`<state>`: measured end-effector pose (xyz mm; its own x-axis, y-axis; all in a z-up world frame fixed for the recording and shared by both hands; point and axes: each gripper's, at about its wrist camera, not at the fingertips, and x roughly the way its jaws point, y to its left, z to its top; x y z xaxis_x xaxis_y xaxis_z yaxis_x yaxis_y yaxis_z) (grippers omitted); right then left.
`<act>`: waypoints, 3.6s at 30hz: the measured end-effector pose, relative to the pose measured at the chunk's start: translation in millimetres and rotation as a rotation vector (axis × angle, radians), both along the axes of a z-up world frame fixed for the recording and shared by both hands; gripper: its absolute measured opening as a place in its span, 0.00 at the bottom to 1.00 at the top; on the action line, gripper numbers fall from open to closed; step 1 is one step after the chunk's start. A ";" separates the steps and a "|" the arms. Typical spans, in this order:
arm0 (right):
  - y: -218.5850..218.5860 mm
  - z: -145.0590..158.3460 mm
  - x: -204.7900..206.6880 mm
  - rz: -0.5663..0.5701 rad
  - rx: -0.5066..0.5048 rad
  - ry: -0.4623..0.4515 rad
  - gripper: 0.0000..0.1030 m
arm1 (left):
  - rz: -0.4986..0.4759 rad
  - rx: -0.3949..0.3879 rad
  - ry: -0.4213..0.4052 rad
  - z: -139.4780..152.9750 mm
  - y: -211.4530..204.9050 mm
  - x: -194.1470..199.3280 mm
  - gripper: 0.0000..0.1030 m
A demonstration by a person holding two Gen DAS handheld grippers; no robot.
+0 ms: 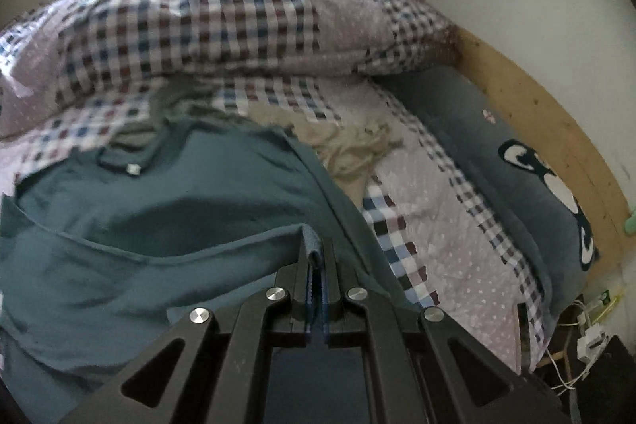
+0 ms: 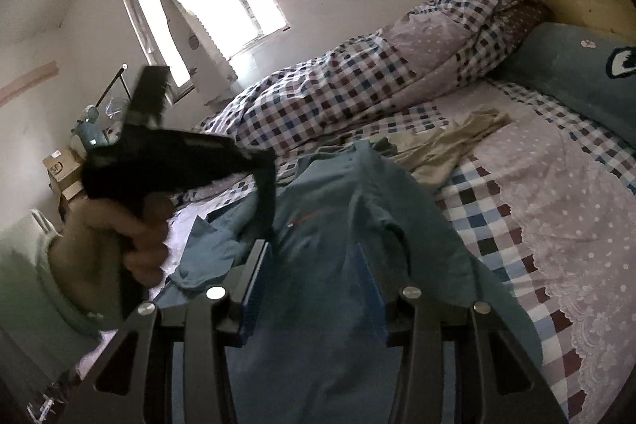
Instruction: Fold clothes
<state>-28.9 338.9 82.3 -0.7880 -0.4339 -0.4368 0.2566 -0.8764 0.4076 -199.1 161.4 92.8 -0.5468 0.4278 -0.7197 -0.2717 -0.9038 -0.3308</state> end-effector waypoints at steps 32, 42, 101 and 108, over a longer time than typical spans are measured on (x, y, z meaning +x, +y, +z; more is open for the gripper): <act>-10.0 -31.0 -15.8 0.030 -0.003 -0.073 0.47 | -0.272 -0.013 -0.315 -48.7 48.3 -6.7 0.81; 9.8 -40.7 -17.7 0.002 -0.014 -0.093 0.47 | -0.186 0.132 -0.142 -18.6 5.6 -2.9 0.81; -41.3 -79.6 -73.4 -0.143 0.201 -0.411 0.05 | 0.531 0.245 0.040 -112.4 -331.5 106.1 0.84; -61.6 -43.6 -88.9 -0.115 0.351 -0.257 0.25 | 0.538 0.309 0.004 -119.5 -340.4 103.7 0.84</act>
<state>-117.8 277.3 38.6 -0.6688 -0.1404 -0.7301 0.0784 -0.9899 0.1185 -95.4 -179.1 -26.7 -0.7462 0.2796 -0.6042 0.1933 -0.7774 -0.5986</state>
